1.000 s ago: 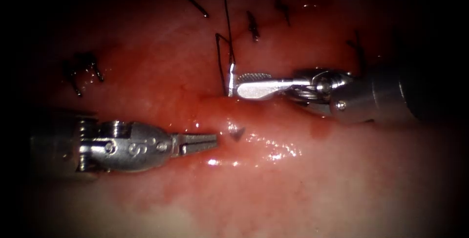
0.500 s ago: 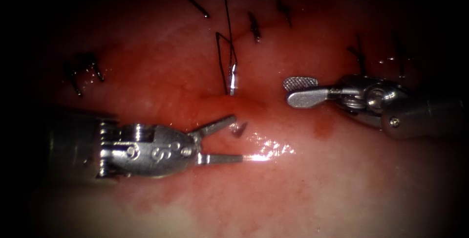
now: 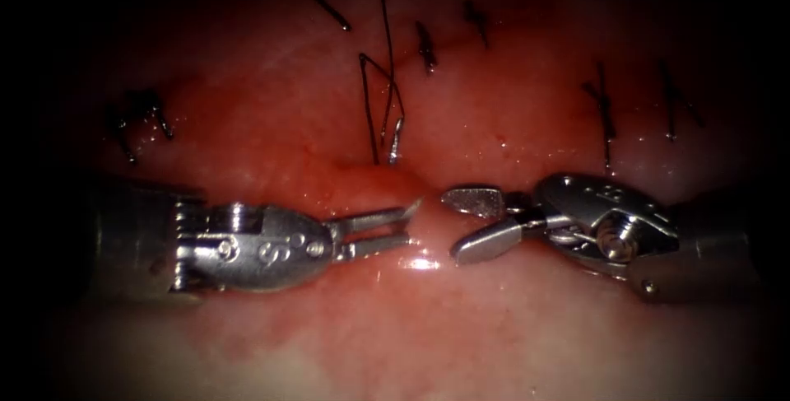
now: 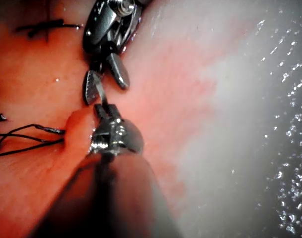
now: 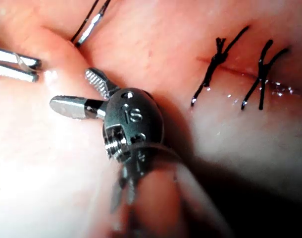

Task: Wound Closure

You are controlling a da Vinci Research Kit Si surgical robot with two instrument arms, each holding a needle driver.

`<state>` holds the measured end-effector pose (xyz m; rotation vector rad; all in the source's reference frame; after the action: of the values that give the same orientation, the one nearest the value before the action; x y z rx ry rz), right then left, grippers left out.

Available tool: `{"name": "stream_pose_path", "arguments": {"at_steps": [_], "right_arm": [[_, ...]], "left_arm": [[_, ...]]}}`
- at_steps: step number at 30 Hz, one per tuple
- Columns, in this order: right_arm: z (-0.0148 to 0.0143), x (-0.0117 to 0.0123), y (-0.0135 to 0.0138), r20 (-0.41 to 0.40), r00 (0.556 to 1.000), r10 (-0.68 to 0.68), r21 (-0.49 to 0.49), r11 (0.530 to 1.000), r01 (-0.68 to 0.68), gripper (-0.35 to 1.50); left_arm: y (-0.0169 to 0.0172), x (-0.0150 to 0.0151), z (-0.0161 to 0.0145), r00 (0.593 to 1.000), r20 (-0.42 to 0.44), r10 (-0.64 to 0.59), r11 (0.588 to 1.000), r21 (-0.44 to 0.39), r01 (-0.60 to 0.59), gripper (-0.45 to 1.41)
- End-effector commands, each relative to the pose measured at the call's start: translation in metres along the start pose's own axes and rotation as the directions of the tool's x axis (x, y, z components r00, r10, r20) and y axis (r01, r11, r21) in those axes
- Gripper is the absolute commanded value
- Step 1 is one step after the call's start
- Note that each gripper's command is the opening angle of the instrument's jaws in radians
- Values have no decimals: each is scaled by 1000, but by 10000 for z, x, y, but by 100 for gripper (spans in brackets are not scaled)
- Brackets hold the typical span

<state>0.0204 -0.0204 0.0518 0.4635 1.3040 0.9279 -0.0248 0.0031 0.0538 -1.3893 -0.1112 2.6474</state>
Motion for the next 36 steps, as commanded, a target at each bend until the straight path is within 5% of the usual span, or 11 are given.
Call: {"name": "stream_pose_path", "arguments": {"at_steps": [1,13,23,36], "right_arm": [[1,-11,-10,4,999,-37,7,999,37,148],[-8,35,-48,49,961,-272,65,961,268,148],[15,26,-74,71,918,-391,7,920,391,146],[38,-24,-44,217,859,-464,-70,870,488,145]], "left_arm": [[9,-2,7,1000,-7,-7,1000,-5,7,-45],[6,3,11,995,-61,-81,996,-45,78,-45],[3,7,11,908,-207,-364,925,-189,328,-45],[-12,24,-10,777,-288,-560,826,-266,497,-45]]}}
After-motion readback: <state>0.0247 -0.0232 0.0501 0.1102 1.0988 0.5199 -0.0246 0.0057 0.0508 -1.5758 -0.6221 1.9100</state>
